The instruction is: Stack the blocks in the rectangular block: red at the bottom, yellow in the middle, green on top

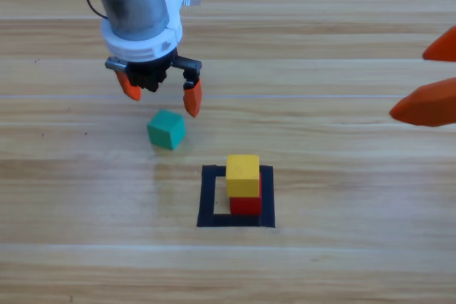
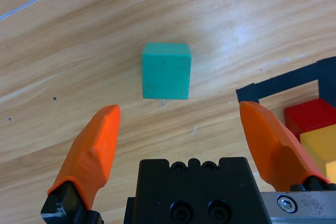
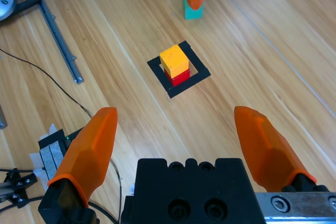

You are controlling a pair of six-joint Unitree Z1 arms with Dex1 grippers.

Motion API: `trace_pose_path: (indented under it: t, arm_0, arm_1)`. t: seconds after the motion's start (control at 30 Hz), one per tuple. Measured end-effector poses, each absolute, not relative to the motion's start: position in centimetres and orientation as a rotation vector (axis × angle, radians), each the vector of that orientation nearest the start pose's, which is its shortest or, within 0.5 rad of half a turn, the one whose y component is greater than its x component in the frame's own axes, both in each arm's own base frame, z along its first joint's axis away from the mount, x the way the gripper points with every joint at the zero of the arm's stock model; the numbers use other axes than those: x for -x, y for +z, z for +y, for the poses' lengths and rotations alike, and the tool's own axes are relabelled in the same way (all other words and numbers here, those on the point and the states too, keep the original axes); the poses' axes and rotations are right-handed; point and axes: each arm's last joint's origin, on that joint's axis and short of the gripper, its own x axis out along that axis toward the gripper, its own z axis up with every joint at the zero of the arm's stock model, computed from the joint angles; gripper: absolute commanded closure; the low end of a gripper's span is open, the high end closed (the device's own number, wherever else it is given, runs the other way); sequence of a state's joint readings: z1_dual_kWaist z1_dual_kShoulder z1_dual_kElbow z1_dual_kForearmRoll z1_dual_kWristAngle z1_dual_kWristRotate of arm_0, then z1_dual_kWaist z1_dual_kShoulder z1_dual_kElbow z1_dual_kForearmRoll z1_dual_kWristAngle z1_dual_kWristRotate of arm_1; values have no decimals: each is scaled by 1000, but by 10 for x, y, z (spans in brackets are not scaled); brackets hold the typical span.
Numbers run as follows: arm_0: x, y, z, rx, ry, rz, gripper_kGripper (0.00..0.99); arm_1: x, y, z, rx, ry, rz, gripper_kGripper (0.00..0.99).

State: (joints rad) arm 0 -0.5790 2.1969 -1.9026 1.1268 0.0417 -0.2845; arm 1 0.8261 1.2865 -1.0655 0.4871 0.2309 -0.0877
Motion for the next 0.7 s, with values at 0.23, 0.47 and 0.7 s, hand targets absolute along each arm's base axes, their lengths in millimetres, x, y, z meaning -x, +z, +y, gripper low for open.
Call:
trace_pose_path:
  t: [0.23, 0.47, 0.7]
  arm_0:
    - [-384, 233, -248, -239, -205, 1448, 31]
    - [-386, 227, -249, -251, -193, 1456, 14]
    - [-393, 217, -253, -257, -188, 1460, 21]
  arm_1:
    - [-138, 369, 170, 295, 1112, 669, 11]
    - [-143, 362, 177, 310, 1131, 697, 11]
    - [-143, 362, 177, 308, 1139, 697, 11]
